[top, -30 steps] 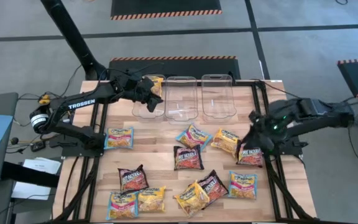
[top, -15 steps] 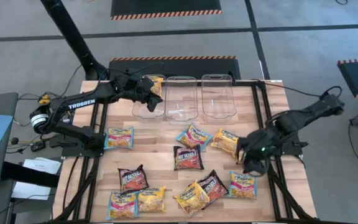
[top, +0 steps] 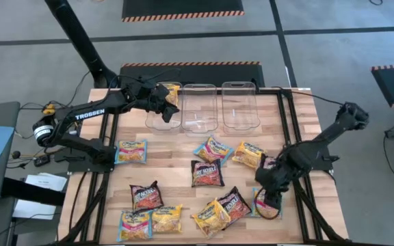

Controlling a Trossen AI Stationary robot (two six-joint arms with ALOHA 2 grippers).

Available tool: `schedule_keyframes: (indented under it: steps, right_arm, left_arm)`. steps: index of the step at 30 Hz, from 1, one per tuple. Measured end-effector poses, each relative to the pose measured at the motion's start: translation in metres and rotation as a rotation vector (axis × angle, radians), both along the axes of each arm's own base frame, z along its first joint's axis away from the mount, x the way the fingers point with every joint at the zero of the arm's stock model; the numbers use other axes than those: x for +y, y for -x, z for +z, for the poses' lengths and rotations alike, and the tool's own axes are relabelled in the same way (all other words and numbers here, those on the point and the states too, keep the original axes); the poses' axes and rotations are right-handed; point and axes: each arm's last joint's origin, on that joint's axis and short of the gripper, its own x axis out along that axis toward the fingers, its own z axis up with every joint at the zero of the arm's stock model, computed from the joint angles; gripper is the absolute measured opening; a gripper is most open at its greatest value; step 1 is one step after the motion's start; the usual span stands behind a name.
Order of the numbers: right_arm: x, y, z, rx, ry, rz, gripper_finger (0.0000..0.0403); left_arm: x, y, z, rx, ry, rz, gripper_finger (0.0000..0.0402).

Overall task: Sort Maruchan noodles
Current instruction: Put the blue noodle pack in the right transparent bin

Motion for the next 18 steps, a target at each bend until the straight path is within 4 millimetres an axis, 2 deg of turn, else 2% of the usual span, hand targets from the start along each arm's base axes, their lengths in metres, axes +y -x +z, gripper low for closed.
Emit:
schedule_keyframes:
  steps: [18]
  right_arm:
    - [0.024,-0.018,-0.050,0.208,0.131,-0.013,0.0244]
  left_arm:
    - [0.000,0.000,0.000,0.011,-0.037,-0.021,0.0101]
